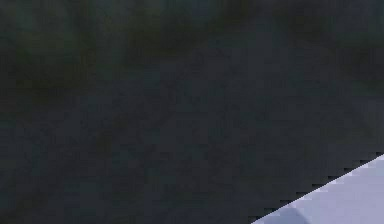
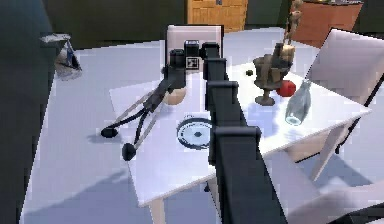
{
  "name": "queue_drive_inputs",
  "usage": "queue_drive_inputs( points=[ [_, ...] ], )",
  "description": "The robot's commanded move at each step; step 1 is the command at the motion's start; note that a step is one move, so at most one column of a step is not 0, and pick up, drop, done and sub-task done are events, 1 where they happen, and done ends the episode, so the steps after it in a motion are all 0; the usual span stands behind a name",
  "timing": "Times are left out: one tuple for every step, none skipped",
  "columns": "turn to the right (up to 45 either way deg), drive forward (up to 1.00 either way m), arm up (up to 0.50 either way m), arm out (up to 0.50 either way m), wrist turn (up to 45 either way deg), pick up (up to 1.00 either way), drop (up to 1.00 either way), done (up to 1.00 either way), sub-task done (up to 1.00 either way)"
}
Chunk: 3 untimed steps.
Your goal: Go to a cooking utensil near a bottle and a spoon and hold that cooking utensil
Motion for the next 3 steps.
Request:
queue_drive_inputs(
  points=[
    [0.0,0.00,0.00,0.00,45.0,0.00,0.00,0.00,0.00],
    [0.0,0.00,0.00,0.00,45.0,0.00,0.00,0.00,0.00],
    [0.0,0.00,0.00,0.00,45.0,0.00,0.00,0.00,0.00]
  ],
)
